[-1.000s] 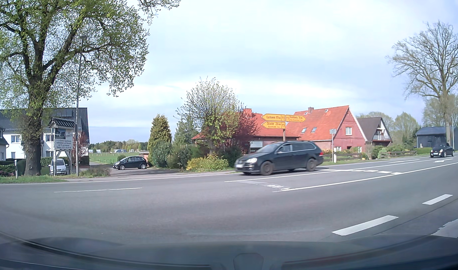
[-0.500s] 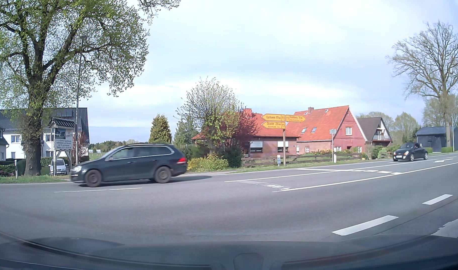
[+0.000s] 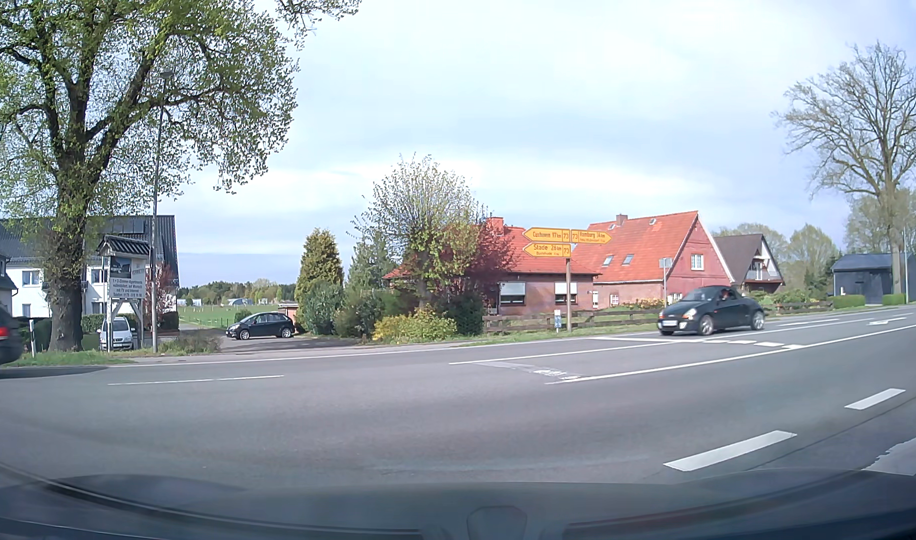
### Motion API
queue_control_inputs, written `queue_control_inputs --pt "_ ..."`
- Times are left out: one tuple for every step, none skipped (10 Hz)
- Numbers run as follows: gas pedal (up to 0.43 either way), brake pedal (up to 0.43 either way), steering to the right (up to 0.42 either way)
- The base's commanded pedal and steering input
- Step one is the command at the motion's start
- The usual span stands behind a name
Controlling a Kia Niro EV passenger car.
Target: Follow the waypoints while adhering to traffic rules and regulations
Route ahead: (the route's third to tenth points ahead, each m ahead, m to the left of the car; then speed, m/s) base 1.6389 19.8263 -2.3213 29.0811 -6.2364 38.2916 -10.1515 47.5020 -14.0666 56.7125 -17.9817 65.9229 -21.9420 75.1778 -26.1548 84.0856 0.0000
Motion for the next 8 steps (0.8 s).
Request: queue_control_inputs --pt "0.0 0.195 -0.452" --pt "0.0 0.195 -0.452" --pt "0.0 0.195 -0.452" --pt "0.0 0.195 -0.452" --pt "0.0 0.195 -0.452" --pt "0.0 0.195 -0.452" --pt "0.0 0.195 -0.452" --pt "0.0 0.195 -0.452"
